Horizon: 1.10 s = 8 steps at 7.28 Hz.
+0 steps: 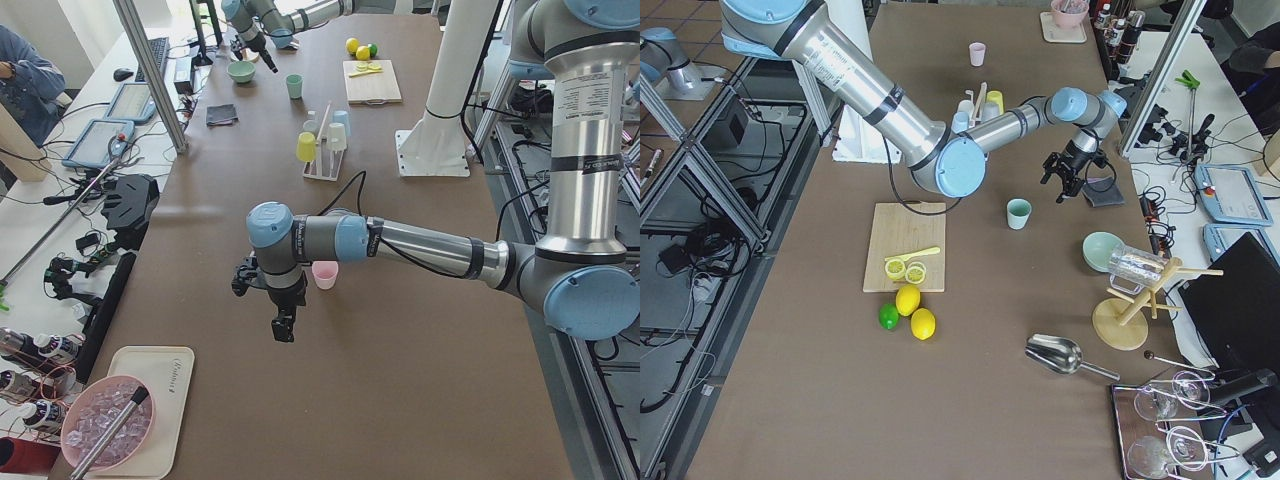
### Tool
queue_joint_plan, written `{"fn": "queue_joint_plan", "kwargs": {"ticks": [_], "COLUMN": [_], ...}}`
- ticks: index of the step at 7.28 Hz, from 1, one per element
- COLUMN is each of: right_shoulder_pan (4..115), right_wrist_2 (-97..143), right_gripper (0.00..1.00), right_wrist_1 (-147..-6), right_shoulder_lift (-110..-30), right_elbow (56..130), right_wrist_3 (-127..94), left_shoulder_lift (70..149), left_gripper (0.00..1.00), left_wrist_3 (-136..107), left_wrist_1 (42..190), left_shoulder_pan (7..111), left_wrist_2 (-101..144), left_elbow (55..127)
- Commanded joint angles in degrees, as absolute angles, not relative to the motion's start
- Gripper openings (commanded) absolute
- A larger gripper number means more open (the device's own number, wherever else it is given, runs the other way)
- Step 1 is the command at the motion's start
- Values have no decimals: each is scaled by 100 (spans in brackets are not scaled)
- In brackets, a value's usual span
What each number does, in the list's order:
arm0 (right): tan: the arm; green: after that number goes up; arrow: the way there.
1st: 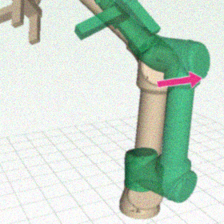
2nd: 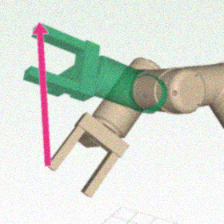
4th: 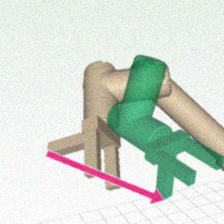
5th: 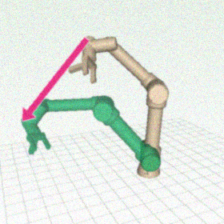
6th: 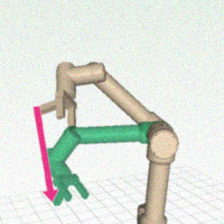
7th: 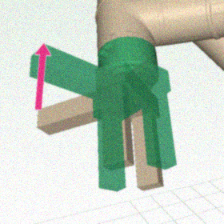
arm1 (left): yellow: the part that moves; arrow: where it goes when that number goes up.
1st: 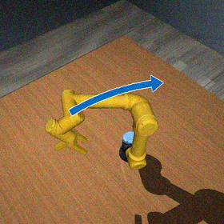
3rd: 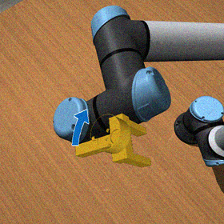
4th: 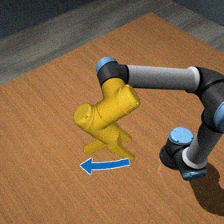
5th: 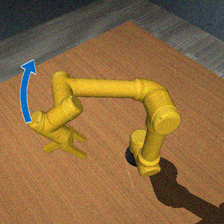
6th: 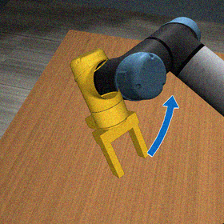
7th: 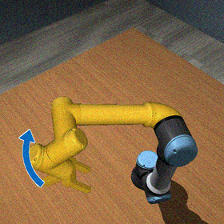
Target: Place cup on cup holder
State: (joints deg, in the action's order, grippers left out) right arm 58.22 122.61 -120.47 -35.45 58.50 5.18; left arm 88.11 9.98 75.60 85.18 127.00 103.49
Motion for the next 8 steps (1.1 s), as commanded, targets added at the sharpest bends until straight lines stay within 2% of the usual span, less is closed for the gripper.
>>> {"fn": "queue_joint_plan", "kwargs": {"ticks": [1,4,6,8], "right_shoulder_pan": [5556,5397,5257,5238], "right_wrist_2": [11839,11803,11830,11760], "right_gripper": [100,100,100,100], "right_wrist_1": [-12015,-12015,-12015,-12023], "right_shoulder_lift": [-3060,-2971,-2988,-2760], "right_elbow": [4907,4510,4369,3992], "right_wrist_3": [747,826,852,1124], "left_shoulder_lift": [9392,9948,10727,11492], "left_gripper": [99,99,99,99], "left_wrist_3": [984,993,984,1037], "left_wrist_1": [6728,6144,4833,4274], "left_shoulder_pan": [7984,7386,6726,6541], "left_wrist_2": [12665,12648,12656,12404], "left_elbow": [10327,10222,9549,8881]}}
